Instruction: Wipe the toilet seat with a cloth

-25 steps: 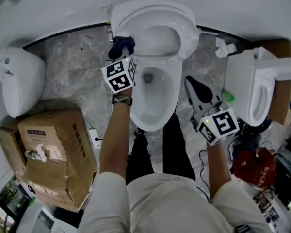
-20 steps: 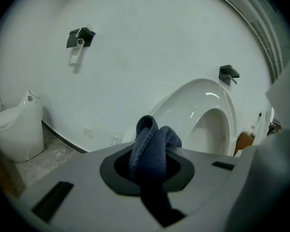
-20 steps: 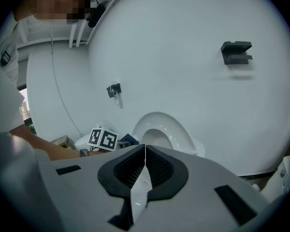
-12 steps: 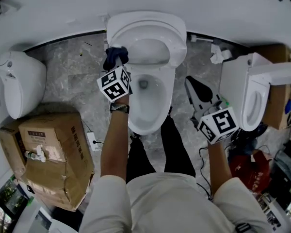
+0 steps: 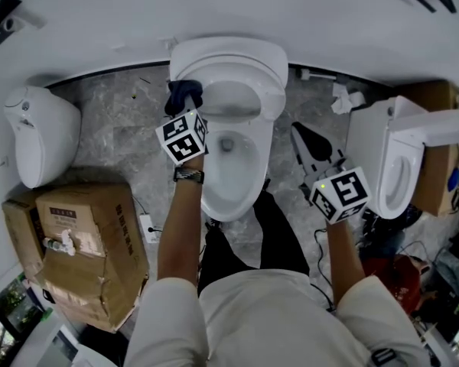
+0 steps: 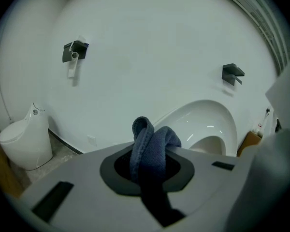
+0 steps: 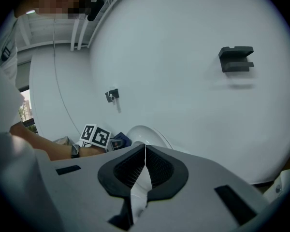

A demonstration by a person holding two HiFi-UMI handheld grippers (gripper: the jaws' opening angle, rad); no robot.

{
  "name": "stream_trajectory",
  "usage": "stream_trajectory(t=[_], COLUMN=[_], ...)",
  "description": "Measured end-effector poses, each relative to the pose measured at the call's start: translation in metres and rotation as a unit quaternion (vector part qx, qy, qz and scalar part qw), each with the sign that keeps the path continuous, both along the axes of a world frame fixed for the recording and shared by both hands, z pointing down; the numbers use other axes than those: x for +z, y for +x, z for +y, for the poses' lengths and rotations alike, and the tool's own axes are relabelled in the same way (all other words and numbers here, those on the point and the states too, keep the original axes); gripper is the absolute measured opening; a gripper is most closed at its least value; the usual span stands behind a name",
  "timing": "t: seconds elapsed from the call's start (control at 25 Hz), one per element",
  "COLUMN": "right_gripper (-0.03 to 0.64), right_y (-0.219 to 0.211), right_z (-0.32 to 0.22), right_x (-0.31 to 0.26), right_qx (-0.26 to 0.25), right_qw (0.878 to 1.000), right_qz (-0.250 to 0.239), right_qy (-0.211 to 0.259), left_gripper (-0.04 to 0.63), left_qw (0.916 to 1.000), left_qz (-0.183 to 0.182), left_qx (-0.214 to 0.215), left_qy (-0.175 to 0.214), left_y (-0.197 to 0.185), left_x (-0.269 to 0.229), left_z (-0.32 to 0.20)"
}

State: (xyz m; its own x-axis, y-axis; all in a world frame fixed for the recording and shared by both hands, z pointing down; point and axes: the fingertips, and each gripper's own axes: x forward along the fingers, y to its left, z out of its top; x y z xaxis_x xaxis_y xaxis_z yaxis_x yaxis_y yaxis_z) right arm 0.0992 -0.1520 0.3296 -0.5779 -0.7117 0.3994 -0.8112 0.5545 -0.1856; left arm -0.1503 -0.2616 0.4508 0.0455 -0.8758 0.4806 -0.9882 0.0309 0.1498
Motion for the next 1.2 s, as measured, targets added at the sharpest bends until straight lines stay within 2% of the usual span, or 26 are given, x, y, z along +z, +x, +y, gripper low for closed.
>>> stream_trajectory(t=[0.16, 0.48, 0.88, 1.04, 1.2], right_gripper=[0.029, 0.029, 0.029, 0.029, 0.031], right_y=[0.007, 0.025, 0.035, 0.027, 0.012], right_z=[-0.007, -0.022, -0.049, -0.062, -0.077], right_x=[-0.004, -0.009, -0.020, -0.021, -0.015], right_qx=[-0.001, 0.000, -0.012, -0.030, -0.058], right_qw=[1.000, 1.000, 1.000, 1.000, 0.998], right_qz=[-0.002, -0.002, 0.017, 0.007, 0.018], right_qy=[0.004, 0.014, 0.010, -0.001, 0.002], left_gripper=[0.043, 0.043, 0.042, 0.041, 0.043], left_qw=[0.9998, 0.9995, 0.9986, 0.9966, 0.9929], left_qz=[-0.005, 0.004, -0.007, -0.007, -0.009], left_qx=[0.019, 0.026, 0.052, 0.082, 0.117], left_qy=[0.006, 0.017, 0.008, -0.001, 0.017], left_y=[0.019, 0.043, 0.085, 0.107, 0.124], left_x=[-0.019, -0.041, -0.061, -0.066, -0.081], left_z=[-0.006, -0.013, -0.018, -0.017, -0.015])
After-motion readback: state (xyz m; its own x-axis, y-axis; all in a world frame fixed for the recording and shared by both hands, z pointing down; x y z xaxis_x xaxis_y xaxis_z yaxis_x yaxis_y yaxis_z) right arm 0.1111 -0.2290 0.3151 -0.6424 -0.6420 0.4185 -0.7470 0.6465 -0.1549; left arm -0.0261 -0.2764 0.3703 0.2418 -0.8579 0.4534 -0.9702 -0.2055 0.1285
